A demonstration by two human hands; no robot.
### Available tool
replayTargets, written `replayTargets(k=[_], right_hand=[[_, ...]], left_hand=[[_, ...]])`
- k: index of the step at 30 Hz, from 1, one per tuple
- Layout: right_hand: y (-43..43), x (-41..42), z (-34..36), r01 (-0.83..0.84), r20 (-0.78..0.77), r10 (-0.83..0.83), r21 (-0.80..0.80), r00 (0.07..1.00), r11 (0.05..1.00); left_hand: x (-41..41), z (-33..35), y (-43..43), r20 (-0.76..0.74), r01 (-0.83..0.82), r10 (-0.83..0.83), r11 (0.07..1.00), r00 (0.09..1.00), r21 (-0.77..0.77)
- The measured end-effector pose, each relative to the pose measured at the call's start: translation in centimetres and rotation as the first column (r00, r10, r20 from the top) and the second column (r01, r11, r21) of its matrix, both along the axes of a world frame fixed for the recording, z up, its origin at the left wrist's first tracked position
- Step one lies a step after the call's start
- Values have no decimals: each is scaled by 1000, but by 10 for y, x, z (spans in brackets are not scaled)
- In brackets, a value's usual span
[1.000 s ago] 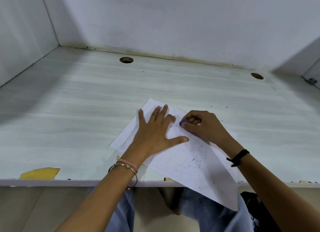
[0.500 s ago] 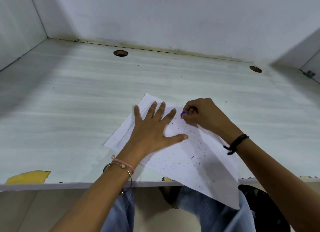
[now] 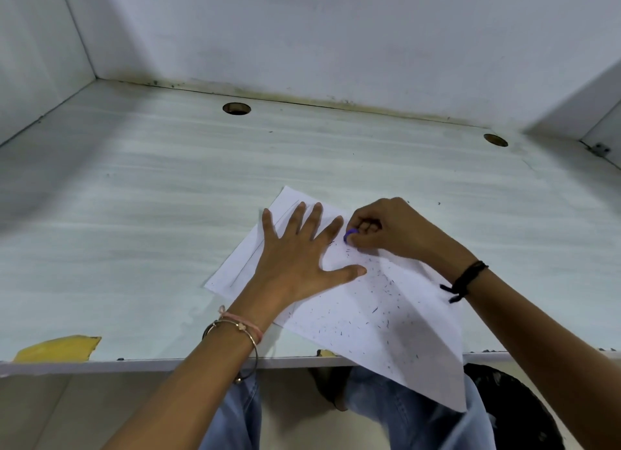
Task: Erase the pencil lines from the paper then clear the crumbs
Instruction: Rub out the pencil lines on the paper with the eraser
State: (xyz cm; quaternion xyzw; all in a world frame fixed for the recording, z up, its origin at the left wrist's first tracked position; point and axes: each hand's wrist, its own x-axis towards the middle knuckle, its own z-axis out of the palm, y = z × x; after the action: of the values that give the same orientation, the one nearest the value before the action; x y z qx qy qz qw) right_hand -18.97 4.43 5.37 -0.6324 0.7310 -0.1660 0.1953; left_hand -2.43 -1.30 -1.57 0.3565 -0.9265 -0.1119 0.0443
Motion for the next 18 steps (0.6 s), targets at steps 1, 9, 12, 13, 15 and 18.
replayTargets(k=[1, 9, 12, 13, 15, 18], right_hand=[[-3, -3, 0, 40, -19, -41, -41, 999, 998], [-3, -6, 0, 19, -45, -21, -35, 999, 999], [-5, -3, 0, 35, -70, -40, -72, 997, 997], [-3, 2, -2, -12, -65, 9, -48, 998, 999], [1, 7, -4, -66, -34, 66, -4, 997, 998], [-5, -7, -1, 77, -56, -82, -82, 995, 994]], left_hand=[[0, 0, 0, -2, -2, 2, 1000, 1000, 7], [1, 1, 1, -2, 5, -5, 1000, 1000, 17], [0, 0, 1, 7, 4, -4, 1000, 1000, 11], [0, 0, 1, 14, 8, -8, 1000, 1000, 3], [0, 0, 1, 16, 10, -10, 1000, 1000, -2], [1, 0, 1, 1, 5, -5, 1000, 1000, 18]])
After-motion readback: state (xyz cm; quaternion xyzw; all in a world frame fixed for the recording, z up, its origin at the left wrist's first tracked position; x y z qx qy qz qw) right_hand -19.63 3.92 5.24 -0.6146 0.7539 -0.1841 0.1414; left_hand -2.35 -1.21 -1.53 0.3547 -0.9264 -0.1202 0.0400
